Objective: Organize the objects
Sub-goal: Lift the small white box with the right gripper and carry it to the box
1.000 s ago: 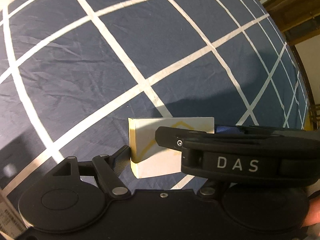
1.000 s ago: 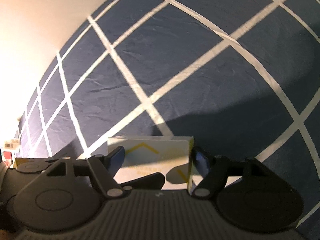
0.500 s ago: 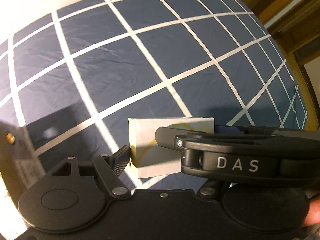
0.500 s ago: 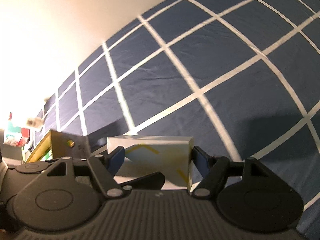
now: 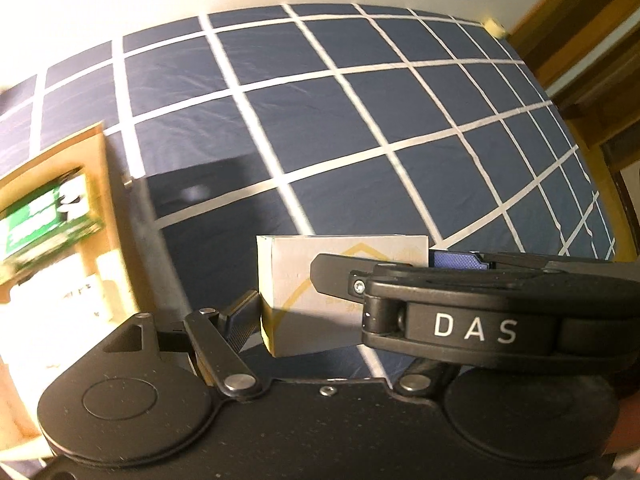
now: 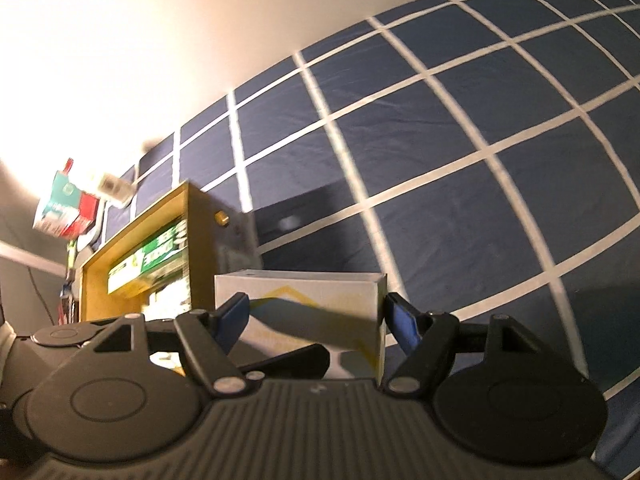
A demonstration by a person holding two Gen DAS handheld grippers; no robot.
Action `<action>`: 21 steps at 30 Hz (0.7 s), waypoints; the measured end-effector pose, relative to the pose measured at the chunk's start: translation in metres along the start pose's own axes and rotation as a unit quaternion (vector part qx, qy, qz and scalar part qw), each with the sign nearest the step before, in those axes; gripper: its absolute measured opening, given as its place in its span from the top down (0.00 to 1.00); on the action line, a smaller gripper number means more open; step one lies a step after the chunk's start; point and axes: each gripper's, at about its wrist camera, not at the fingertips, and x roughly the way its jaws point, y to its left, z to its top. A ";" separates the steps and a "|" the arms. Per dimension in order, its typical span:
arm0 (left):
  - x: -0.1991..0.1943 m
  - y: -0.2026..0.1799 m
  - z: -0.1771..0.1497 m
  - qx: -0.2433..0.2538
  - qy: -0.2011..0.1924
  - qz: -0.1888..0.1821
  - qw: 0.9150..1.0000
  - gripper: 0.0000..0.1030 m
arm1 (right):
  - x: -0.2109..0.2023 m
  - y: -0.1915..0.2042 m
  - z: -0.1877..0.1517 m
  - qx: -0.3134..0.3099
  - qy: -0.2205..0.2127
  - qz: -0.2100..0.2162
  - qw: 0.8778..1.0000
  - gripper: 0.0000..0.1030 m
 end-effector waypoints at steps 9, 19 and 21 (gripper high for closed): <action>-0.039 0.055 -0.042 -0.046 -0.023 0.011 0.999 0.31 | 0.013 0.068 -0.032 -0.049 0.015 0.011 0.999 0.29; -0.069 0.116 -0.077 -0.109 -0.045 0.022 0.993 0.31 | 0.040 0.141 -0.050 -0.112 0.042 0.024 0.993 0.29; -0.072 0.129 -0.082 -0.123 -0.046 0.024 0.991 0.31 | 0.048 0.154 -0.052 -0.125 0.051 0.026 0.991 0.29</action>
